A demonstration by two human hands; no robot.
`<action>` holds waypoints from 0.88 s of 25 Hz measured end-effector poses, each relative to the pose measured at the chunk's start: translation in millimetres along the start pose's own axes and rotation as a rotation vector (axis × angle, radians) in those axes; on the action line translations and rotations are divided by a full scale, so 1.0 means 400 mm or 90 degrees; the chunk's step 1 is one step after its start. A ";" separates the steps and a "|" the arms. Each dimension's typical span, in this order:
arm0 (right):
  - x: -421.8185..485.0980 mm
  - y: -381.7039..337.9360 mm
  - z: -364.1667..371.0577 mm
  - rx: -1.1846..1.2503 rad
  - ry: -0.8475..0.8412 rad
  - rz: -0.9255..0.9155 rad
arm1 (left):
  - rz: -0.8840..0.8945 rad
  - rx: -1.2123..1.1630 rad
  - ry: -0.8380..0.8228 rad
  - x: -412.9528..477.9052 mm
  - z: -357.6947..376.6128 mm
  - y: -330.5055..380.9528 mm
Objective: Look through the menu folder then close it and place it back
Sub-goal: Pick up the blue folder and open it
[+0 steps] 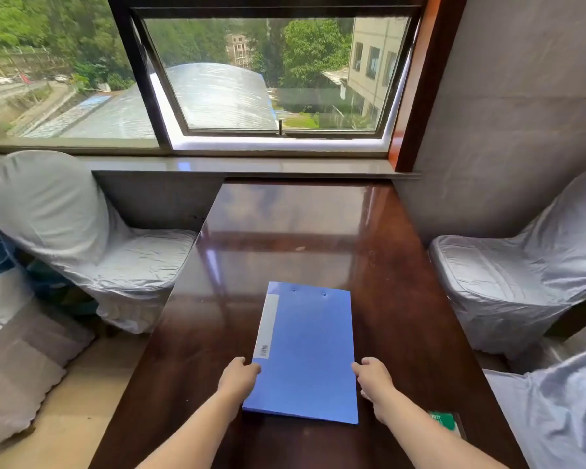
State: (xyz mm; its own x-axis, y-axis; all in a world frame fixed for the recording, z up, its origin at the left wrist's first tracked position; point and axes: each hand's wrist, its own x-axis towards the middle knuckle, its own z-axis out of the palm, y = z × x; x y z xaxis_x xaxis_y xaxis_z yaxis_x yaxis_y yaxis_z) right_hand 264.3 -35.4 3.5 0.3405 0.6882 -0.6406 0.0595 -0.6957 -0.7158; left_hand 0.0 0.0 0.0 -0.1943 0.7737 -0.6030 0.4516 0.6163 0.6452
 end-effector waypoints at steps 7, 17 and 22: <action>0.015 0.001 -0.004 0.061 -0.002 0.029 | -0.023 -0.084 -0.036 0.023 0.014 0.002; 0.001 0.023 -0.027 0.092 -0.036 0.003 | 0.058 -0.220 0.024 -0.020 0.029 -0.015; -0.033 -0.031 -0.051 0.226 -0.181 0.010 | 0.081 -0.303 -0.038 -0.061 -0.006 0.001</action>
State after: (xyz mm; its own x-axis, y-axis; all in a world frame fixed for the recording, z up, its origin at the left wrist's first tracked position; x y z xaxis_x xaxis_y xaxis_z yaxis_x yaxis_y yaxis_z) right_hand 278.3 -40.3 26.7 0.0643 0.7420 -0.6674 -0.2863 -0.6269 -0.7246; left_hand 2.9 -18.5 16.0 -0.1073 0.8462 -0.5219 0.0178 0.5265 0.8500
